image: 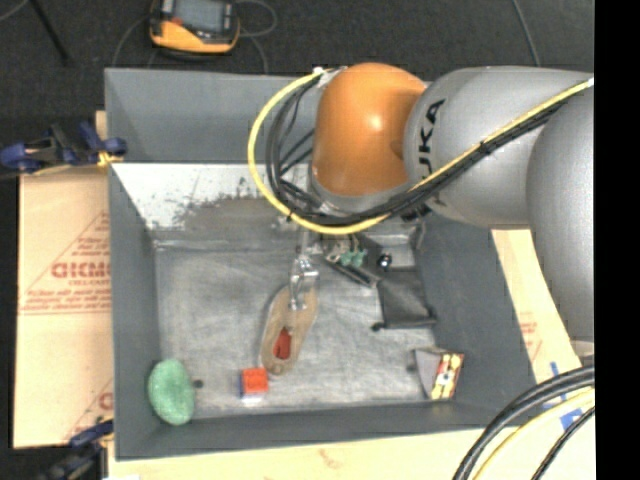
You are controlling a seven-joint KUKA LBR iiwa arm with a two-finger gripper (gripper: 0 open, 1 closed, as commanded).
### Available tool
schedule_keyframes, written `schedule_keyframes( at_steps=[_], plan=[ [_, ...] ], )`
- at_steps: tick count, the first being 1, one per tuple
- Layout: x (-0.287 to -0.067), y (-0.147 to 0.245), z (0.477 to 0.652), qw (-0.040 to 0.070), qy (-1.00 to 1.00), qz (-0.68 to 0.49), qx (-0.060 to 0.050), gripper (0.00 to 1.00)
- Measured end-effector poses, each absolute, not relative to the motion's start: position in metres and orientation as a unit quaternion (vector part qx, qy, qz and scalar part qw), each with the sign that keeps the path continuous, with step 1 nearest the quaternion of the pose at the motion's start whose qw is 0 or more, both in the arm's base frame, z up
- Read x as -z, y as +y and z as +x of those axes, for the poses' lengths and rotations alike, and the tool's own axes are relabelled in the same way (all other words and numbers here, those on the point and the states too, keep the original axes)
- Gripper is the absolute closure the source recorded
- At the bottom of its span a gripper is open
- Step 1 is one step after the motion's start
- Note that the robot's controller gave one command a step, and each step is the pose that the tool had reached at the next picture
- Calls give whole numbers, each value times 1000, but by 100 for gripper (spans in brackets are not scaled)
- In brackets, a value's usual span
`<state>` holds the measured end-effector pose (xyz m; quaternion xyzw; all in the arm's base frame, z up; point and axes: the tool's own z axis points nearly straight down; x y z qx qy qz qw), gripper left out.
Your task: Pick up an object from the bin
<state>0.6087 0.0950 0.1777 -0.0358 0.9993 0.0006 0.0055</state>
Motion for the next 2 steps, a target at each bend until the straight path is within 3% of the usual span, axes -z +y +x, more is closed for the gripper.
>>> schedule_keyframes(
  at_steps=[1, 2],
  plan=[
    [-77, 94, 606, -7, 990, -140, 0, 100],
    [-77, 94, 606, -7, 990, -140, -1, 100]
  ],
)
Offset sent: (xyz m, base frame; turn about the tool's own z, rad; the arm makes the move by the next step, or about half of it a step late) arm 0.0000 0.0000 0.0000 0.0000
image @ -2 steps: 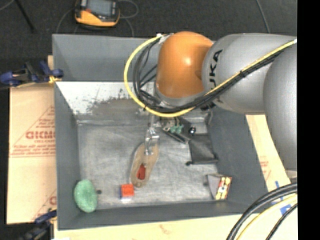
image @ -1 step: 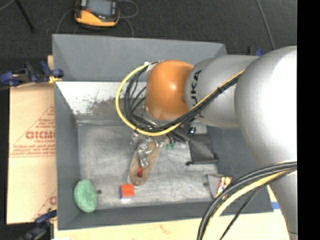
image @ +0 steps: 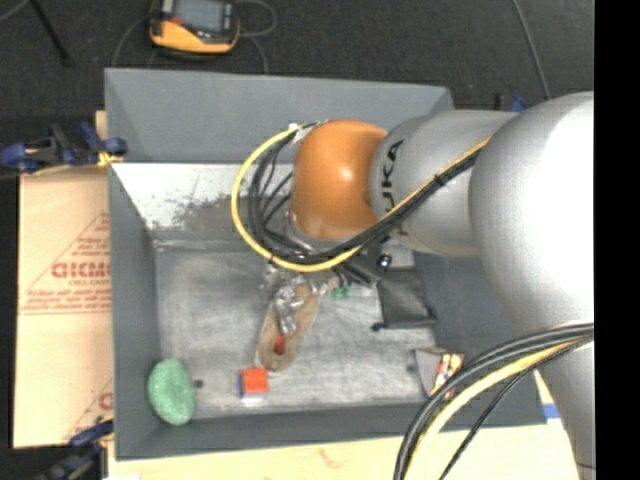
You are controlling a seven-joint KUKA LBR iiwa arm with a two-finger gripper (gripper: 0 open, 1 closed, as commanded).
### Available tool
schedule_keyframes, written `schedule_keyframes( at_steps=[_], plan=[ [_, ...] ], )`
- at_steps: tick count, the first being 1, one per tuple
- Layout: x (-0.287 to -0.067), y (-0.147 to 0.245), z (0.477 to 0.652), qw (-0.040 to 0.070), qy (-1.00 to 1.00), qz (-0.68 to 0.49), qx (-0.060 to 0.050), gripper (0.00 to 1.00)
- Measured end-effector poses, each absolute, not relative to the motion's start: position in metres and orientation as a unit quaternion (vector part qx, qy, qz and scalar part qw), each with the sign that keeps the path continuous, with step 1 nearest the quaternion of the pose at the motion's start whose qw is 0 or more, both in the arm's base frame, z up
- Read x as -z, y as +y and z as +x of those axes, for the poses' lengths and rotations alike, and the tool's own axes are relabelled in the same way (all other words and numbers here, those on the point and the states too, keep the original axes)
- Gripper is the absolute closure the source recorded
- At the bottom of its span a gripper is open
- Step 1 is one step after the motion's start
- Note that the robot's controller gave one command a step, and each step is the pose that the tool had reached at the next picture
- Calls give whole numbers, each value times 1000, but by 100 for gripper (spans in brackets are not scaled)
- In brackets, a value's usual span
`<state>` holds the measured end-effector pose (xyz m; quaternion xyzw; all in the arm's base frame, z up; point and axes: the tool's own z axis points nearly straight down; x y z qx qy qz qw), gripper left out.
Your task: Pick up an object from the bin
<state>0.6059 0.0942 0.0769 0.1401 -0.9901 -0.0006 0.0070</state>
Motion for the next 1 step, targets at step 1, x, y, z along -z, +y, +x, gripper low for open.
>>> schedule_keyframes(
  at_steps=[1],
  plan=[
    [-218, 98, 605, -3, -985, 175, 0, 100]
  ],
)
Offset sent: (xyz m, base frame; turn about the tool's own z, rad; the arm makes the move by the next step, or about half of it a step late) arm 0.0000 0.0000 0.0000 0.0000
